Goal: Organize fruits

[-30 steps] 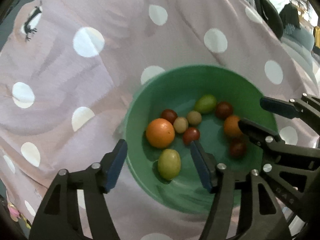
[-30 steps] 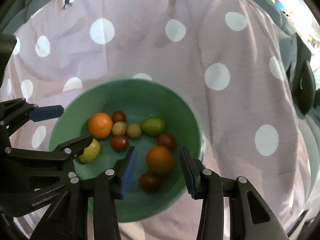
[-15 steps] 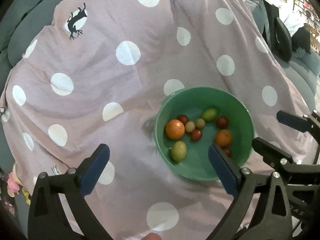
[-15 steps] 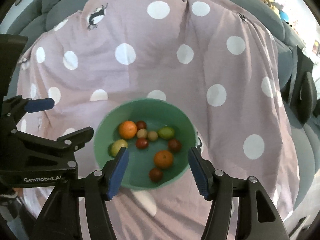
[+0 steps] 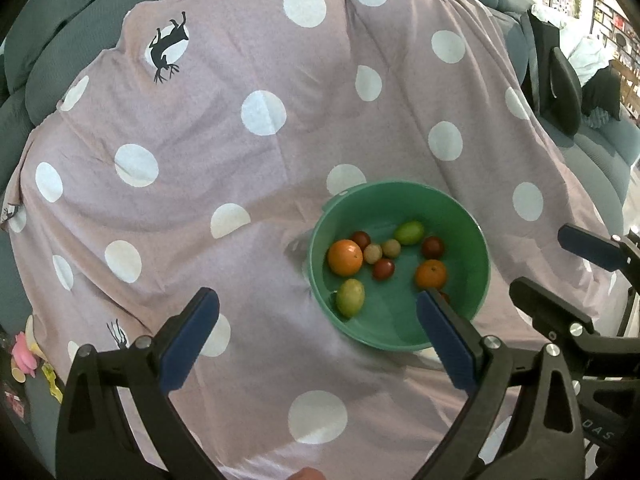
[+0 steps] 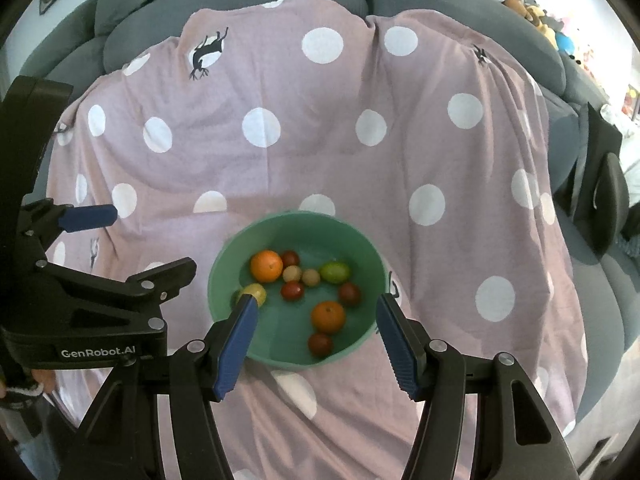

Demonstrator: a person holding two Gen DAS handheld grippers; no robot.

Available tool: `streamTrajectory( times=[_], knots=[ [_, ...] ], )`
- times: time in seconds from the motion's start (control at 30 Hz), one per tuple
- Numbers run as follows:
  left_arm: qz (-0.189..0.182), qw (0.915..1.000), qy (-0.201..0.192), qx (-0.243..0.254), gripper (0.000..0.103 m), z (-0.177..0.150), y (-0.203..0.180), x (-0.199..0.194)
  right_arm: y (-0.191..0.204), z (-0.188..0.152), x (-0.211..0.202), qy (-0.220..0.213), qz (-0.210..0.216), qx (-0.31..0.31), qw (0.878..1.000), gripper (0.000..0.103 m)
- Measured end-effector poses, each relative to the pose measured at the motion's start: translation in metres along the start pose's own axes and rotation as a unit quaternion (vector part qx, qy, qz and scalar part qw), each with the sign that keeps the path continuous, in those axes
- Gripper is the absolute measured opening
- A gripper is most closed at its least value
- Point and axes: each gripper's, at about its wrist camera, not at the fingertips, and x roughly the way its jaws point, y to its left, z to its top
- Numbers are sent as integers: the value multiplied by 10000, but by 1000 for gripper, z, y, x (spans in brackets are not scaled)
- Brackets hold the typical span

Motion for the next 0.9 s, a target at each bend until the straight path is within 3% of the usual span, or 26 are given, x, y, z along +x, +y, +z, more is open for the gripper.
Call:
streamTrajectory(
  times=[0.9],
  knots=[
    [8,10000,13,-9,100,0,6,5,1,3,3,-15,44,-35,10000,62]
  ],
)
